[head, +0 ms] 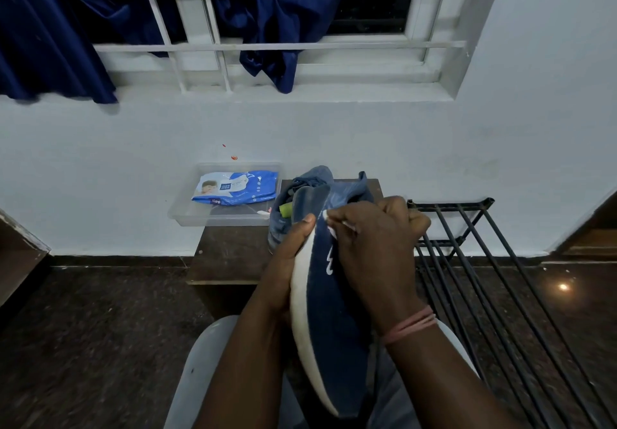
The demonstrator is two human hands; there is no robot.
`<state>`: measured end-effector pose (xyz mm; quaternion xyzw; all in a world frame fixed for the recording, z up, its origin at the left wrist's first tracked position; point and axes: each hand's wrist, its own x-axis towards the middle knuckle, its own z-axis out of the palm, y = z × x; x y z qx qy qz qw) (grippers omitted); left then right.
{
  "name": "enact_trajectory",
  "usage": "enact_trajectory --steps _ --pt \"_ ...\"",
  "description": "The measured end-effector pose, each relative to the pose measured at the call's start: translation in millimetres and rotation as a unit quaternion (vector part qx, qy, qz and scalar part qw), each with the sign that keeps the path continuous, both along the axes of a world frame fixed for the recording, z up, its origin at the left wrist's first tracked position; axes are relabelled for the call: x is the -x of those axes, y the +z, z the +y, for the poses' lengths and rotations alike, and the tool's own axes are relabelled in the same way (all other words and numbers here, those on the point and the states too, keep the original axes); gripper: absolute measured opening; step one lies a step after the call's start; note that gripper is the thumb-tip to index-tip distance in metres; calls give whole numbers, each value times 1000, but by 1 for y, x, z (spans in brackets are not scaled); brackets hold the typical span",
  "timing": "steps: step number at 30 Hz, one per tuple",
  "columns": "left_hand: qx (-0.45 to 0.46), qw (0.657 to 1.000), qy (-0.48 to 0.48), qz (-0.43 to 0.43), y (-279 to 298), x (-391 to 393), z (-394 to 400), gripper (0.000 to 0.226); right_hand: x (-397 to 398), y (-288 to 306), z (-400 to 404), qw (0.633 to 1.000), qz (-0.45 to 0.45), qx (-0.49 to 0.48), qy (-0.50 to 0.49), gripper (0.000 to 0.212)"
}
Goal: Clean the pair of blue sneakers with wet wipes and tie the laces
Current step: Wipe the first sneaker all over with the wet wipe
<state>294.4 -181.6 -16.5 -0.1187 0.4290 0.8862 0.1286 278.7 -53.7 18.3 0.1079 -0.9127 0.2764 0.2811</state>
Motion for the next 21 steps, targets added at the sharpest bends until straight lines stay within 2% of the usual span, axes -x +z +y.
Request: enact_trajectory --steps 2,5,8,11,18,19,21 --pt "-10 1000 2 1 -2 1 -4 58 -9 -10 -1 999 -18 11 46 10" --pt "-37 999 35 -1 -10 3 -12 54 -25 -38 0 984 -87 29 153 10" --pt "-20 1000 21 1 -10 2 -11 52 -11 -37 0 993 -57 -53 91 10" --pt "-6 1000 12 1 -7 0 -5 51 16 -24 0 998 -42 -26 24 10" --pt "-65 997 18 27 -9 -1 -10 48 -26 -29 0 978 -69 97 171 17" --pt "-68 997 13 37 -10 -1 -9 47 -23 -28 -1 982 -61 80 162 18" --pt "-58 997 3 45 -7 -1 -2 46 -5 -20 -4 996 -20 26 77 15"
